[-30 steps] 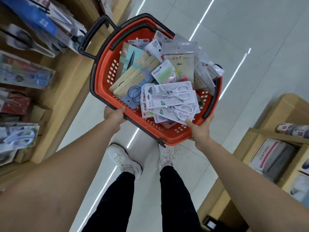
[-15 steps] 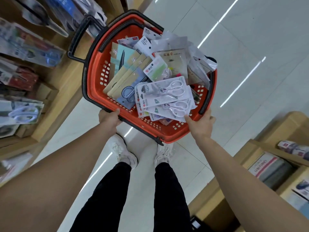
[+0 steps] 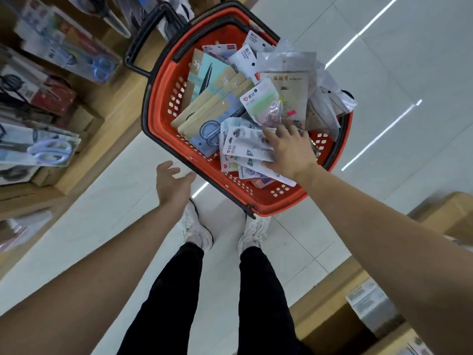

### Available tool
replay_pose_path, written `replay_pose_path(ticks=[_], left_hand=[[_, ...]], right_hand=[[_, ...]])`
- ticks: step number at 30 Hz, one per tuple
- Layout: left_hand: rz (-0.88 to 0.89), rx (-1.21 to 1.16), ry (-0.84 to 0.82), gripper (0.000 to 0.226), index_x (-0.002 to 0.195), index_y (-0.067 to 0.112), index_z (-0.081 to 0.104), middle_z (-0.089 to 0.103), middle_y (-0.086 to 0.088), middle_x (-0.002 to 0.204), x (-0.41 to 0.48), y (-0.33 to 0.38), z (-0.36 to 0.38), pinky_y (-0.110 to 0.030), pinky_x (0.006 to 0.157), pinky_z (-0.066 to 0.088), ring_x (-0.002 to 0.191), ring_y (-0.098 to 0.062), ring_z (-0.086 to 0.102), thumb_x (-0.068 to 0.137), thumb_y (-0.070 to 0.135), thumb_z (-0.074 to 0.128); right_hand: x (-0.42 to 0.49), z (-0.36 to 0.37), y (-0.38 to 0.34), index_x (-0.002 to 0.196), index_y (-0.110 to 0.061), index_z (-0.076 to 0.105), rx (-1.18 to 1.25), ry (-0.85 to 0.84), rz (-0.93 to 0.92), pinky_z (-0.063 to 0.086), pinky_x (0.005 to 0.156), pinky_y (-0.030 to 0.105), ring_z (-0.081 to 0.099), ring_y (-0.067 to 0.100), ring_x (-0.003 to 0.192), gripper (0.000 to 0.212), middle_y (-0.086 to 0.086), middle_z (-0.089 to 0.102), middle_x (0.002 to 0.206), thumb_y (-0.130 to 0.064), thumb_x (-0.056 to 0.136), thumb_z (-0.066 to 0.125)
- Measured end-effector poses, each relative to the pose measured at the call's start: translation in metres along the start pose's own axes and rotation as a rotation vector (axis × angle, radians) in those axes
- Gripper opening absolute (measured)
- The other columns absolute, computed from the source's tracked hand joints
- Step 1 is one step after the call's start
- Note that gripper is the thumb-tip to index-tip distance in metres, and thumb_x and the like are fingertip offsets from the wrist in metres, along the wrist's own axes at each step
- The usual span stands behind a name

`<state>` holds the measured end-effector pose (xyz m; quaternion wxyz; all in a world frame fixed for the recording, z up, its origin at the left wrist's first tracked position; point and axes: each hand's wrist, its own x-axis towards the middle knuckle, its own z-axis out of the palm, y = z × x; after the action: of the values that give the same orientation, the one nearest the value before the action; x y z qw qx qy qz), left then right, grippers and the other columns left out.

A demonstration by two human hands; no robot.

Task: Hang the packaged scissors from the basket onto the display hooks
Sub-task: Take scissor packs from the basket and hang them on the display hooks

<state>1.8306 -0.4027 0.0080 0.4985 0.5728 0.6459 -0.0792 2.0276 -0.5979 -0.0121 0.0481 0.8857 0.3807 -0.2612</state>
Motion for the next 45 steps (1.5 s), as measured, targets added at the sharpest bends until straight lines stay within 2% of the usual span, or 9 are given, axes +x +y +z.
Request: replay_pose_path(ticks=[5, 10, 17, 21, 24, 29, 34, 38, 45], left_hand=[[-0.025, -0.122, -0.285, 0.03, 0.118, 0.017, 0.063, 0.072, -0.006, 0.114, -0.053, 0.007, 0.037, -0.035, 0.088, 0.058, 0.102, -0.023, 0.071, 0.092, 0.022, 0.077], [-0.05, -0.473, -0.564, 0.048, 0.142, 0.017, 0.051, 0.073, -0.003, 0.119, -0.088, 0.04, 0.082, -0.028, 0.087, 0.059, 0.101, -0.008, 0.073, 0.098, 0.027, 0.069], [0.033, -0.308, -0.271, 0.021, 0.113, 0.008, 0.066, 0.075, 0.003, 0.097, -0.073, 0.023, 0.074, -0.028, 0.076, 0.055, 0.081, -0.005, 0.072, 0.095, -0.003, 0.061], [0.065, -0.243, -0.11, 0.019, 0.108, 0.014, 0.066, 0.072, 0.008, 0.093, -0.06, 0.016, 0.037, -0.015, 0.061, 0.049, 0.074, -0.001, 0.067, 0.098, 0.0, 0.057], [0.051, -0.273, -0.038, 0.019, 0.107, 0.017, 0.065, 0.073, 0.005, 0.093, -0.052, 0.006, 0.015, -0.026, 0.071, 0.053, 0.079, -0.011, 0.067, 0.098, 0.002, 0.057], [0.04, -0.27, -0.034, 0.018, 0.111, 0.017, 0.063, 0.073, 0.007, 0.094, -0.049, -0.004, -0.003, -0.021, 0.068, 0.052, 0.077, -0.005, 0.068, 0.101, 0.004, 0.056], [0.015, -0.27, -0.047, 0.018, 0.113, 0.017, 0.064, 0.076, 0.003, 0.097, -0.047, -0.011, 0.0, -0.031, 0.077, 0.055, 0.082, -0.009, 0.071, 0.101, 0.005, 0.057], [-0.006, -0.284, -0.06, 0.019, 0.115, 0.017, 0.065, 0.076, 0.002, 0.098, -0.049, -0.01, 0.01, -0.041, 0.089, 0.056, 0.093, -0.02, 0.071, 0.1, 0.007, 0.059], [-0.006, -0.322, -0.062, 0.02, 0.111, 0.018, 0.063, 0.076, 0.003, 0.095, -0.051, -0.005, 0.024, -0.034, 0.086, 0.054, 0.086, -0.014, 0.068, 0.099, 0.003, 0.058]], right_hand=[[-0.019, -0.008, 0.004, 0.13, -0.017, 0.065, 0.493, 0.121, 0.232, 0.049, 0.093, 0.055, 0.054, 0.043, 0.115, 0.067, 0.016, 0.059, 0.123, -0.056, 0.076, 0.073], [-0.058, -0.01, -0.018, 0.137, -0.019, 0.058, 0.645, 0.108, 0.427, 0.043, 0.098, 0.05, 0.046, 0.039, 0.123, 0.078, 0.015, 0.051, 0.127, -0.047, 0.068, 0.082], [-0.109, 0.003, -0.04, 0.151, -0.022, 0.047, 0.969, -0.168, 0.213, 0.042, 0.105, 0.033, 0.046, 0.016, 0.122, 0.095, -0.002, 0.049, 0.124, -0.043, 0.07, 0.093], [-0.09, 0.01, -0.024, 0.136, -0.011, 0.063, 0.846, 0.158, 0.303, 0.047, 0.102, 0.043, 0.055, 0.025, 0.116, 0.065, 0.008, 0.063, 0.124, -0.035, 0.081, 0.086], [-0.056, 0.01, -0.013, 0.147, -0.013, 0.051, 0.482, 0.183, 0.316, 0.039, 0.108, 0.053, 0.045, 0.038, 0.132, 0.082, 0.01, 0.054, 0.144, -0.046, 0.078, 0.085], [-0.012, 0.006, -0.002, 0.155, -0.018, 0.034, 0.15, -0.033, 0.146, 0.035, 0.111, 0.054, 0.041, 0.04, 0.138, 0.095, 0.012, 0.05, 0.147, -0.05, 0.08, 0.082], [-0.004, -0.003, 0.032, 0.125, -0.013, 0.051, 0.589, 0.107, 0.413, 0.053, 0.089, 0.047, 0.063, 0.034, 0.11, 0.07, 0.01, 0.062, 0.124, -0.038, 0.073, 0.09], [-0.022, -0.014, 0.058, 0.135, -0.022, 0.05, 0.879, 0.205, 0.497, 0.054, 0.1, 0.041, 0.066, 0.02, 0.115, 0.084, -0.003, 0.068, 0.129, -0.036, 0.066, 0.096], [-0.052, -0.019, 0.061, 0.111, -0.015, 0.055, 0.58, 0.07, 0.351, 0.054, 0.079, 0.043, 0.062, 0.029, 0.092, 0.056, 0.004, 0.068, 0.105, -0.036, 0.073, 0.091]])
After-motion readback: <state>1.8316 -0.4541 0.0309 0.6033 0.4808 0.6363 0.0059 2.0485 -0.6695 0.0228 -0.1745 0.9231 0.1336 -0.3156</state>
